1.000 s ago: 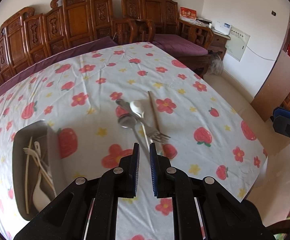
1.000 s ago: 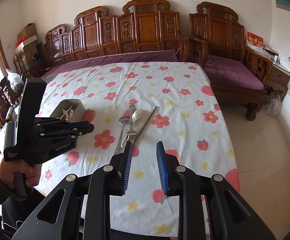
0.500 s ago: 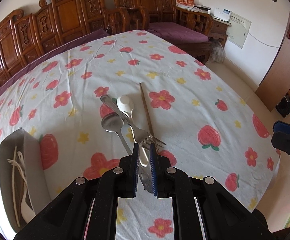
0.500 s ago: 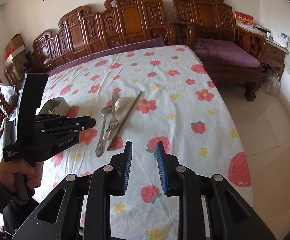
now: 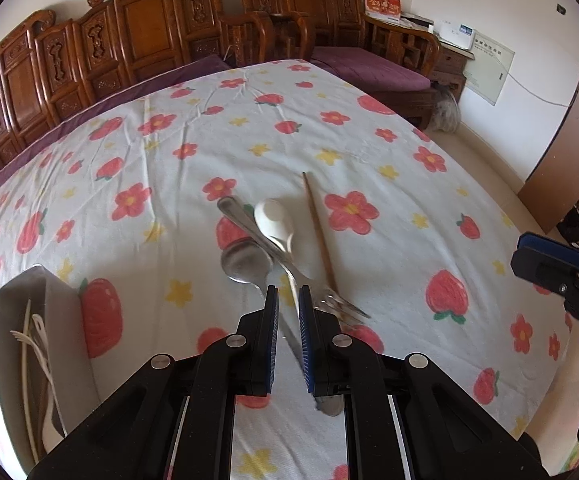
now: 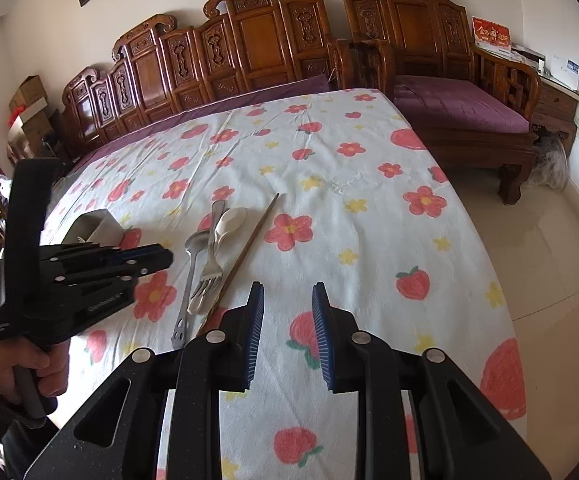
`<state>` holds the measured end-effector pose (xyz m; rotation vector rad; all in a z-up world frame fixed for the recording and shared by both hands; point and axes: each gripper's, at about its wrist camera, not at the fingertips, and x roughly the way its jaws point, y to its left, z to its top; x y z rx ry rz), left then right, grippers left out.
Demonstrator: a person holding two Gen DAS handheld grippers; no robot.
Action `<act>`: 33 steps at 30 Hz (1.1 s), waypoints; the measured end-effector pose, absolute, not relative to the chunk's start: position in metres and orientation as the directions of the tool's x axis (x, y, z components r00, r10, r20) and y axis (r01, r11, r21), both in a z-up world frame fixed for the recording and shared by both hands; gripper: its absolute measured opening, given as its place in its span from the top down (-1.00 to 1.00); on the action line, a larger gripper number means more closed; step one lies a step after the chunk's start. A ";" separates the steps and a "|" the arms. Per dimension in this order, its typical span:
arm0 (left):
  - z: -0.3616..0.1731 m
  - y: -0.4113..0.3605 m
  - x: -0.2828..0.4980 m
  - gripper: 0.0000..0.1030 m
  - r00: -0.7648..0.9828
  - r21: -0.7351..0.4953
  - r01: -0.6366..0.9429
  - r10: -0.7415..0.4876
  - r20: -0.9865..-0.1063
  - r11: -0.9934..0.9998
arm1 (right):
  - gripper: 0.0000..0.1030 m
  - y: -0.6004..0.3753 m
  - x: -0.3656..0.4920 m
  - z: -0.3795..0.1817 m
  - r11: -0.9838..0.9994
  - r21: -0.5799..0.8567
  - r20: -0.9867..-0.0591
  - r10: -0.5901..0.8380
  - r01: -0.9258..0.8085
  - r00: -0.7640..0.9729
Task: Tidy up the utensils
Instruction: 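Grasp the silver fork by its handle with the right tool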
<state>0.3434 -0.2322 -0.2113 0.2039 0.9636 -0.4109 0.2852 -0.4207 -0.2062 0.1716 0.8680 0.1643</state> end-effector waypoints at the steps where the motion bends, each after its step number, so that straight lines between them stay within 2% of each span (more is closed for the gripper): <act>1: -0.211 -0.231 0.345 0.82 0.502 -0.006 0.427 -0.243 -0.830 0.904 | 0.47 -0.422 0.289 -0.208 0.972 0.221 -0.742 0.217 -0.075 0.635; 11: -0.218 -0.218 0.357 0.80 0.490 -0.005 0.412 -0.226 -0.842 0.911 | 0.39 -0.422 0.330 -0.239 0.960 0.269 -0.766 0.262 -0.077 0.586; 23: -0.220 -0.190 0.351 0.79 0.480 -0.034 0.386 -0.232 -0.846 0.922 | 0.39 -0.336 0.385 -0.267 0.930 0.251 -0.800 0.355 -0.268 0.484; 33: -0.220 -0.175 0.346 0.78 0.476 -0.049 0.372 -0.236 -0.847 0.927 | 0.40 -0.314 0.414 -0.283 0.925 0.240 -0.837 0.351 -0.295 0.419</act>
